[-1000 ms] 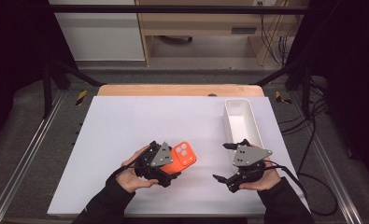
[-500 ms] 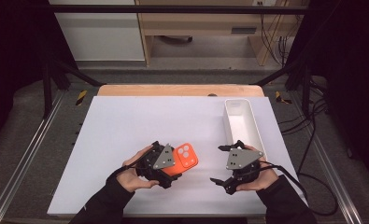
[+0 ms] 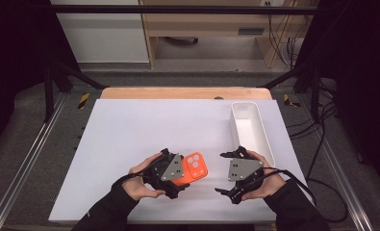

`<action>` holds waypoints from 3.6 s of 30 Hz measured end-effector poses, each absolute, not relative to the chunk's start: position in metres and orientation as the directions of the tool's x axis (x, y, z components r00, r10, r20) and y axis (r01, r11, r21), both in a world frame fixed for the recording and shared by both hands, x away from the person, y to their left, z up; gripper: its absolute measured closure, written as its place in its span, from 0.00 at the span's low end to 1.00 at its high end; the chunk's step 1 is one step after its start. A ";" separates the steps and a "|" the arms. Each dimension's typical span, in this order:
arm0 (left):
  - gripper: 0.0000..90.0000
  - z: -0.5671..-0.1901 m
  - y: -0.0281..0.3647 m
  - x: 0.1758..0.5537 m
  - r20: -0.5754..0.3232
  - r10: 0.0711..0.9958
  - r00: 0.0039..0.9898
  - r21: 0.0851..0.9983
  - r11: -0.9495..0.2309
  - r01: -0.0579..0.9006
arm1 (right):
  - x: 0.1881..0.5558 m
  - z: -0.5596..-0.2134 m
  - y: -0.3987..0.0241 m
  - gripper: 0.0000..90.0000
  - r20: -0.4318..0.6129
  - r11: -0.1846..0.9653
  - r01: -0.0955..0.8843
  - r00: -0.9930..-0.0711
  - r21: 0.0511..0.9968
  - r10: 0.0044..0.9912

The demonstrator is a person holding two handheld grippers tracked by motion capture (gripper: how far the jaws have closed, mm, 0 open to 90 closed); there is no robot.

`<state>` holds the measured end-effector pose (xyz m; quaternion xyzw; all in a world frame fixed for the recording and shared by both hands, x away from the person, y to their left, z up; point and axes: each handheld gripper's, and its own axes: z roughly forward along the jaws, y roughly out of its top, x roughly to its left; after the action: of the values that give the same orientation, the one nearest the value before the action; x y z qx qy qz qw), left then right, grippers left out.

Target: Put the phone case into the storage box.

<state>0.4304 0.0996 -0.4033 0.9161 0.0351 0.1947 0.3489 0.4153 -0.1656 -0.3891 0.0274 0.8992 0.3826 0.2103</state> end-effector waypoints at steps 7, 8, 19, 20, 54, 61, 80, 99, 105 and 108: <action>0.15 -0.404 0.094 0.425 0.342 0.162 0.925 0.651 -0.752 -0.109 | 0.413 -0.389 -0.162 0.02 -0.377 0.713 -0.151 -0.911 0.684 0.169; 0.15 -0.403 0.093 0.423 0.349 0.157 0.924 0.648 -0.752 -0.117 | 0.412 -0.389 -0.162 0.02 -0.376 0.713 -0.152 -0.911 0.684 0.167; 0.15 -0.400 0.089 0.414 0.381 0.119 0.917 0.642 -0.748 -0.170 | 0.411 -0.391 -0.161 0.02 -0.388 0.717 -0.185 -0.913 0.672 0.128; 0.15 -0.400 0.088 0.413 0.381 0.118 0.917 0.645 -0.744 -0.172 | 0.412 -0.391 -0.161 0.02 -0.389 0.717 -0.186 -0.912 0.672 0.128; 0.15 -0.402 0.069 0.405 0.411 0.032 0.911 0.631 -0.731 -0.259 | 0.415 -0.400 -0.151 0.03 -0.348 0.687 -0.208 -0.935 0.696 0.069; 0.15 -0.403 0.067 0.405 0.404 0.025 0.914 0.638 -0.724 -0.262 | 0.417 -0.402 -0.150 0.05 -0.336 0.682 -0.208 -0.940 0.701 0.058; 0.15 -0.405 0.065 0.404 0.392 -0.013 0.920 0.630 -0.725 -0.279 | 0.420 -0.407 -0.147 0.13 -0.294 0.652 -0.229 -0.956 0.723 -0.010; 0.16 -0.404 0.068 0.407 0.372 -0.020 0.928 0.643 -0.715 -0.273 | 0.421 -0.405 -0.148 0.18 -0.269 0.636 -0.216 -0.963 0.741 -0.014; 0.16 -0.404 0.068 0.408 0.357 -0.024 0.934 0.653 -0.708 -0.268 | 0.420 -0.404 -0.148 0.18 -0.250 0.638 -0.197 -0.968 0.745 -0.006; 0.16 -0.404 0.068 0.409 0.350 -0.024 0.937 0.655 -0.709 -0.262 | 0.421 -0.403 -0.148 0.18 -0.242 0.641 -0.188 -0.970 0.744 -0.003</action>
<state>0.4089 0.0683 -0.4041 0.9104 -0.0786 0.1598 0.3734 0.4207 -0.1477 -0.4034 -0.0533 0.8990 0.4205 0.1099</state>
